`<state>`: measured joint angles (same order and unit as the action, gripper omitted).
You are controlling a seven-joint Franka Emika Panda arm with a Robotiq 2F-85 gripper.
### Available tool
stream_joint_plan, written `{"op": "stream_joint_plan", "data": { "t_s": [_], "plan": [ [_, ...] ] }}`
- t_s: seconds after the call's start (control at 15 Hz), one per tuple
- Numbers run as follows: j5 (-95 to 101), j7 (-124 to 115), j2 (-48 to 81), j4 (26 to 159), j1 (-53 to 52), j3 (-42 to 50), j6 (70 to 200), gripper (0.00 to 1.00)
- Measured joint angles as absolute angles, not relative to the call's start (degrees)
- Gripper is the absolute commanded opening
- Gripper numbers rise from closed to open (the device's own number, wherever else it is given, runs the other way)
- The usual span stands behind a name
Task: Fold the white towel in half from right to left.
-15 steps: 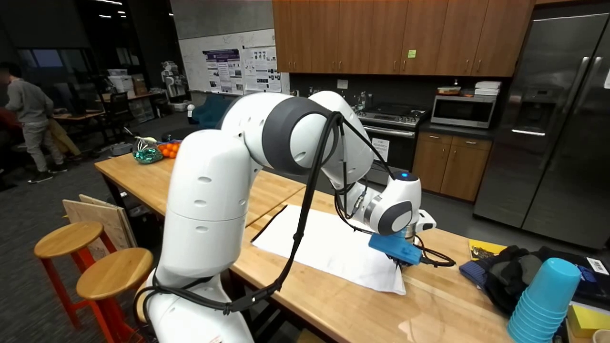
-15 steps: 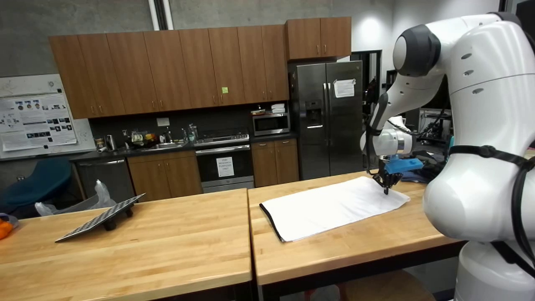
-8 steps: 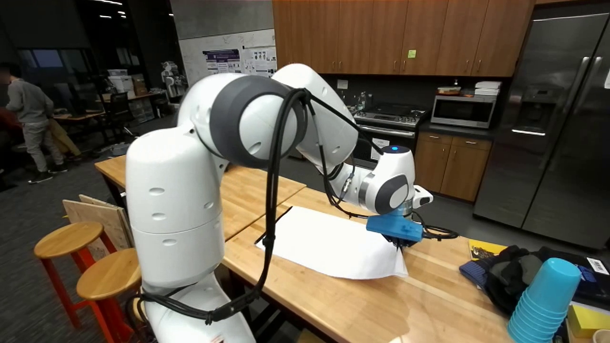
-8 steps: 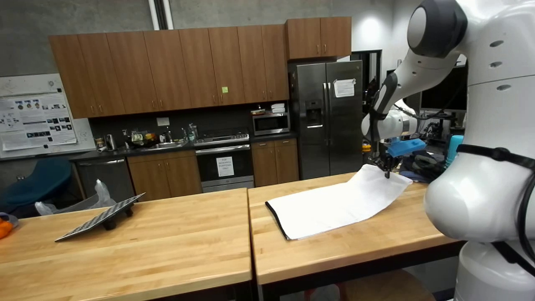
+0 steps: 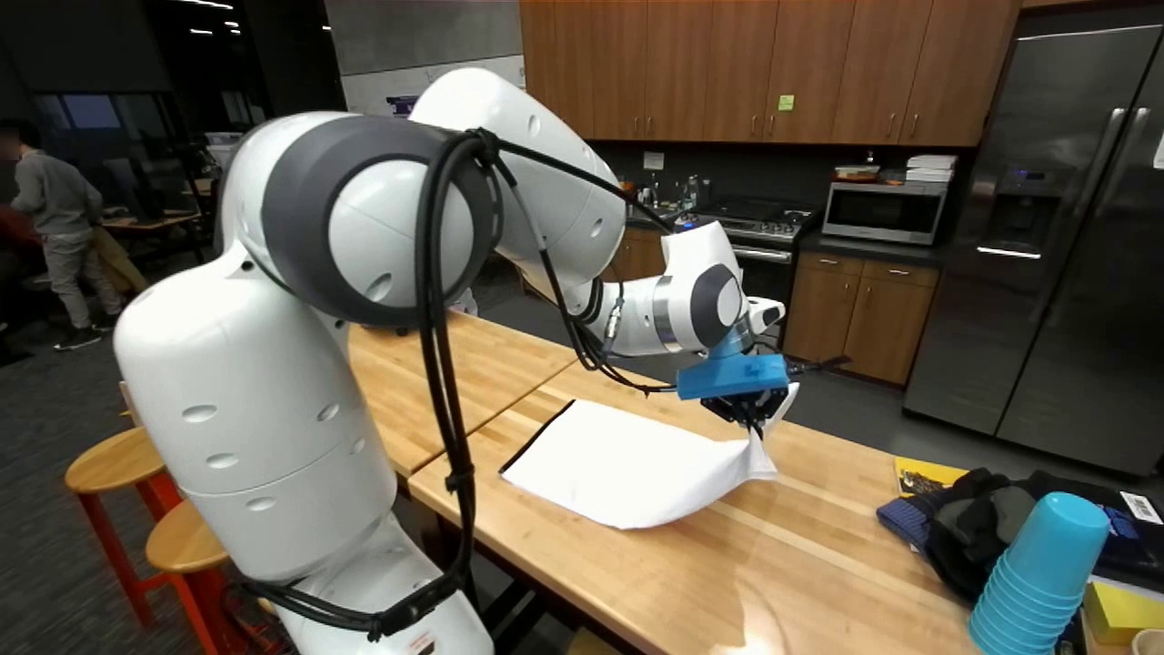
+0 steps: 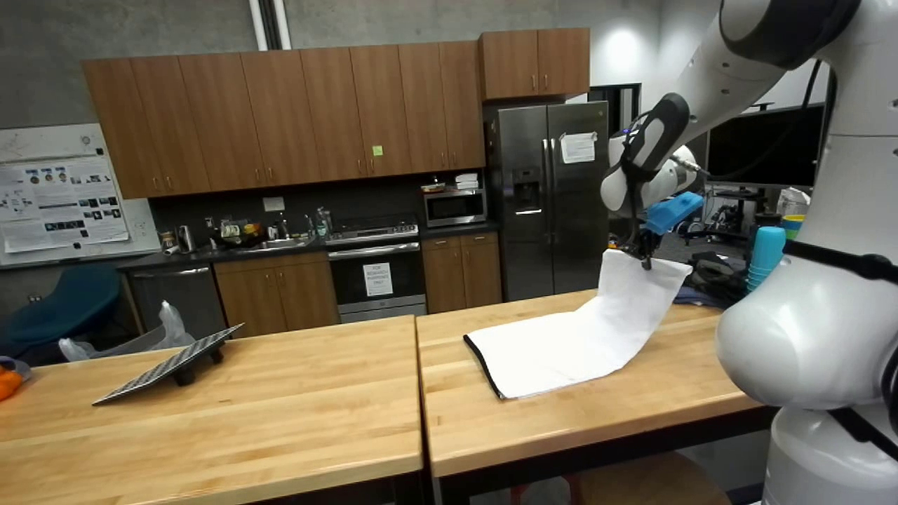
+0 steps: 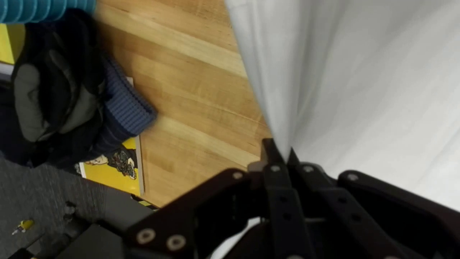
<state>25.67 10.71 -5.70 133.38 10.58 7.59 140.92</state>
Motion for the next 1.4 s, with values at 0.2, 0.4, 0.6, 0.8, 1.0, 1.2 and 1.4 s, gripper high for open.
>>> {"op": "stream_joint_plan", "data": {
  "t_s": [0.2,0.4,0.6,0.8,1.0,1.2,1.4],
  "plan": [
    [28.4,10.1,-7.6,133.3,8.9,5.7,138.5,0.01],
    [28.1,9.7,-8.6,133.3,7.3,4.1,137.4,0.01],
    [27.4,9.7,-9.5,133.0,5.6,2.9,136.6,0.01],
    [27.1,9.9,-10.3,132.7,4.2,1.8,135.8,0.01],
    [27.3,11.2,-11.0,132.5,2.7,0.4,135.1,0.01],
    [27.3,13.6,-11.6,132.5,1.0,-0.9,134.1,0.01],
    [27.3,15.4,-12.0,132.5,-0.6,-2.0,133.1,0.01]
  ]
}}
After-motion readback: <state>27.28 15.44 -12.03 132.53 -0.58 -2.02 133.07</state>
